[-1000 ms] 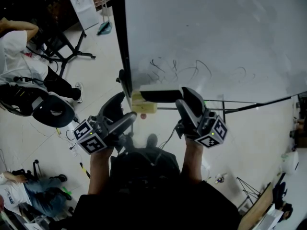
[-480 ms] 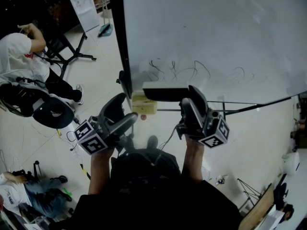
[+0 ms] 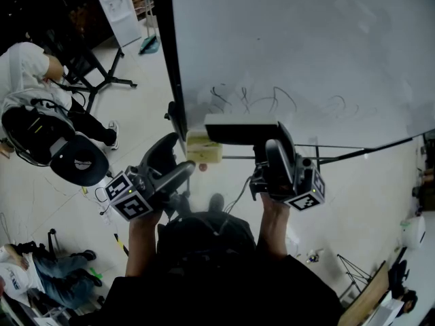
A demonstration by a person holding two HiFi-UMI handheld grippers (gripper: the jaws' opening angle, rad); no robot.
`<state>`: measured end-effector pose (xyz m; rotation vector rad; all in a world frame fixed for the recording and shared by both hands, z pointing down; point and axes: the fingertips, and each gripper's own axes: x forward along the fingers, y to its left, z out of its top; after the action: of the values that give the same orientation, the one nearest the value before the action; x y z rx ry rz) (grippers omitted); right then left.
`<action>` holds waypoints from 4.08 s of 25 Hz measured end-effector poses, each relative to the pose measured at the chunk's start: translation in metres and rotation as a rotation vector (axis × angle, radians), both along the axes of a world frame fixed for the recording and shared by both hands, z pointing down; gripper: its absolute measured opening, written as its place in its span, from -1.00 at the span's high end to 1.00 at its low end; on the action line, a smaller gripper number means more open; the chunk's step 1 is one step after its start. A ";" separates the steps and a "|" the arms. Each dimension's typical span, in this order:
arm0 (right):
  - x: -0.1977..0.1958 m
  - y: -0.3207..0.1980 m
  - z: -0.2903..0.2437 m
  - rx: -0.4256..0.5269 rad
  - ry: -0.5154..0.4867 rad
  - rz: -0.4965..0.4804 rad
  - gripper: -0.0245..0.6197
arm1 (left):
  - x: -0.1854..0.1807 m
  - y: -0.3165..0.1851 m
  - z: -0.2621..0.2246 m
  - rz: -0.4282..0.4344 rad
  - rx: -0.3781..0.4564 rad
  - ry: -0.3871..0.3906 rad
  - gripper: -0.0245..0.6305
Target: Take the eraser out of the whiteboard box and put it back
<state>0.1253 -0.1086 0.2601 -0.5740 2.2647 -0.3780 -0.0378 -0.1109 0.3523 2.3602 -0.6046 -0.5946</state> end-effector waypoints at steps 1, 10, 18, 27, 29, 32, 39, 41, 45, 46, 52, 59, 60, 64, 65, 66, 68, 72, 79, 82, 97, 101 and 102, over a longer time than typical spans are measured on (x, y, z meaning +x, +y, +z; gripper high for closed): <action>0.001 0.000 -0.001 0.001 -0.009 -0.004 0.42 | 0.000 0.000 0.000 -0.001 0.002 0.001 -0.38; 0.007 0.000 -0.020 0.029 -0.078 -0.003 0.42 | -0.001 -0.001 -0.005 -0.007 0.021 0.008 -0.38; 0.009 0.001 -0.034 0.040 -0.136 -0.014 0.42 | -0.001 0.001 -0.011 -0.007 0.036 0.016 -0.38; 0.017 0.000 -0.038 0.038 -0.223 -0.027 0.42 | 0.002 0.003 -0.017 0.003 0.048 0.024 -0.38; 0.019 0.000 -0.039 0.035 -0.247 -0.033 0.42 | 0.003 0.003 -0.016 0.006 0.047 0.022 -0.38; 0.021 0.000 -0.037 0.026 -0.283 -0.046 0.42 | 0.004 0.003 -0.018 0.006 0.049 0.029 -0.38; 0.028 -0.001 -0.036 0.024 -0.352 -0.064 0.42 | 0.005 0.003 -0.016 0.017 0.073 0.025 -0.38; 0.029 0.000 -0.036 0.023 -0.362 -0.068 0.42 | 0.006 0.004 -0.018 0.015 0.069 0.028 -0.38; 0.029 0.001 -0.037 0.023 -0.374 -0.075 0.42 | 0.007 0.005 -0.021 0.015 0.054 0.029 -0.38; 0.029 0.000 -0.037 0.022 -0.375 -0.075 0.42 | 0.008 0.005 -0.021 0.018 0.059 0.027 -0.38; 0.032 0.003 -0.038 0.032 -0.392 -0.082 0.42 | 0.009 0.008 -0.021 0.022 0.108 0.021 -0.38; 0.034 0.004 -0.039 0.030 -0.385 -0.078 0.42 | 0.010 0.008 -0.023 0.018 0.105 0.032 -0.38; 0.034 0.004 -0.039 0.030 -0.385 -0.077 0.42 | 0.010 0.008 -0.023 0.018 0.103 0.030 -0.38; 0.035 0.004 -0.039 0.028 -0.387 -0.074 0.42 | 0.008 0.007 -0.020 0.017 0.091 0.029 -0.38; 0.035 0.003 -0.039 0.027 -0.386 -0.073 0.42 | 0.008 0.007 -0.022 0.014 0.086 0.034 -0.38; 0.035 0.003 -0.039 0.026 -0.385 -0.072 0.42 | 0.009 0.006 -0.024 0.013 0.080 0.042 -0.38; 0.035 0.002 -0.037 0.023 -0.383 -0.072 0.42 | 0.009 0.006 -0.024 0.014 0.081 0.044 -0.38; 0.034 0.001 -0.034 0.020 -0.378 -0.076 0.42 | 0.008 0.005 -0.020 0.015 0.095 0.039 -0.38; 0.033 -0.001 -0.031 0.016 -0.364 -0.070 0.42 | 0.006 0.004 -0.018 0.008 0.086 0.044 -0.38; 0.032 -0.002 -0.029 0.012 -0.350 -0.066 0.42 | 0.004 0.004 -0.017 0.005 0.083 0.045 -0.38; 0.021 -0.010 -0.011 -0.017 -0.201 0.004 0.42 | 0.000 0.003 -0.018 -0.013 0.051 0.071 -0.38; 0.019 -0.013 -0.005 -0.032 -0.180 0.010 0.42 | -0.002 0.003 -0.011 -0.013 0.063 0.056 -0.38; 0.019 -0.014 -0.003 -0.035 -0.176 0.011 0.42 | -0.002 0.003 -0.011 -0.013 0.063 0.057 -0.38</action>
<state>0.1441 -0.1221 0.2566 -0.5486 2.0895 -0.4465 -0.0398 -0.1079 0.3414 2.3903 -0.5845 -0.6941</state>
